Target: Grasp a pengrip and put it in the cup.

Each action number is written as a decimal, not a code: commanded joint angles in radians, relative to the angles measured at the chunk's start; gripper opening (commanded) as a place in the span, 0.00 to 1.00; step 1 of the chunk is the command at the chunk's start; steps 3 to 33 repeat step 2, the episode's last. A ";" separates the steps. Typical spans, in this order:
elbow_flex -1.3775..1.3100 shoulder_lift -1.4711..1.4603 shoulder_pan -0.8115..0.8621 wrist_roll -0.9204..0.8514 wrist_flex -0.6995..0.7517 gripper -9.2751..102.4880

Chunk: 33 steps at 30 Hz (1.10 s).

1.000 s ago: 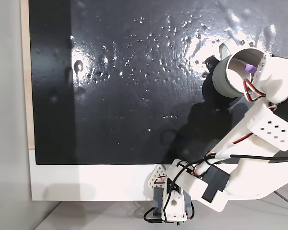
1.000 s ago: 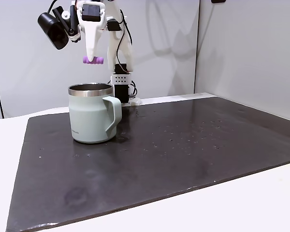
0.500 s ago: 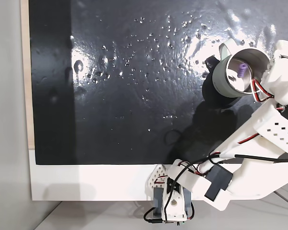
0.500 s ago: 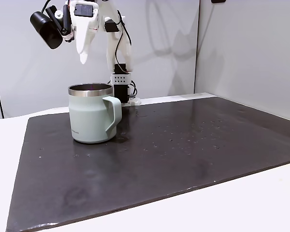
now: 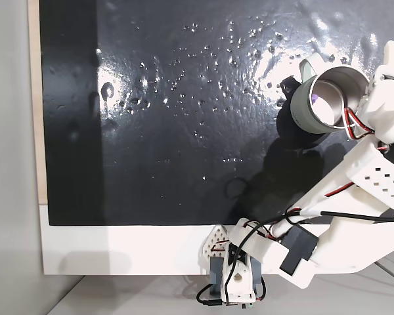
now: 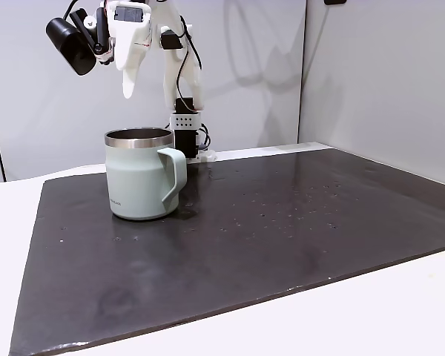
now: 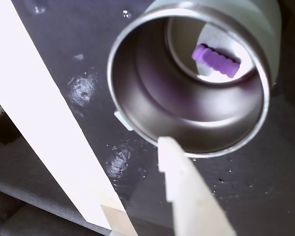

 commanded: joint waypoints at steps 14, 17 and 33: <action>-0.008 0.040 0.000 -0.012 0.006 0.40; -0.008 0.040 0.000 -0.012 0.006 0.40; -0.008 0.040 0.000 -0.012 0.006 0.40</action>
